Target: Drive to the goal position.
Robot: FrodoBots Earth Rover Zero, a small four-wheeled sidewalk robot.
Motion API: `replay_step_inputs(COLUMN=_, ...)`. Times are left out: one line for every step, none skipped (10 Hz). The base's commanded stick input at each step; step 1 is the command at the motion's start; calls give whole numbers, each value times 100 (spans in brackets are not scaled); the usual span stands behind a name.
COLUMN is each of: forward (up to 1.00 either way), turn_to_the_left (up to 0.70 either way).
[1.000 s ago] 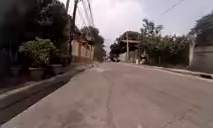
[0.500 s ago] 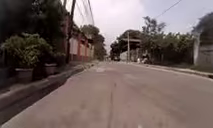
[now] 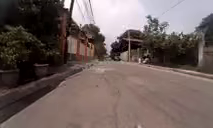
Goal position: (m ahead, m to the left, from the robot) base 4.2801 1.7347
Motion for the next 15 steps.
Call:
replay_step_inputs(forward=85, turn_to_the_left=-13)
replay_step_inputs(forward=85, turn_to_the_left=-4)
replay_step_inputs(forward=85, turn_to_the_left=0)
replay_step_inputs(forward=85, turn_to_the_left=0)
replay_step_inputs(forward=85, turn_to_the_left=0)
replay_step_inputs(forward=85, turn_to_the_left=0)
replay_step_inputs(forward=85, turn_to_the_left=0)
replay_step_inputs(forward=85, turn_to_the_left=0)
replay_step_inputs(forward=85, turn_to_the_left=0)
replay_step_inputs(forward=85, turn_to_the_left=0)
replay_step_inputs(forward=85, turn_to_the_left=0)
replay_step_inputs(forward=85, turn_to_the_left=0)
replay_step_inputs(forward=66, turn_to_the_left=0)
replay_step_inputs(forward=31, turn_to_the_left=0)
replay_step_inputs(forward=0, turn_to_the_left=0)
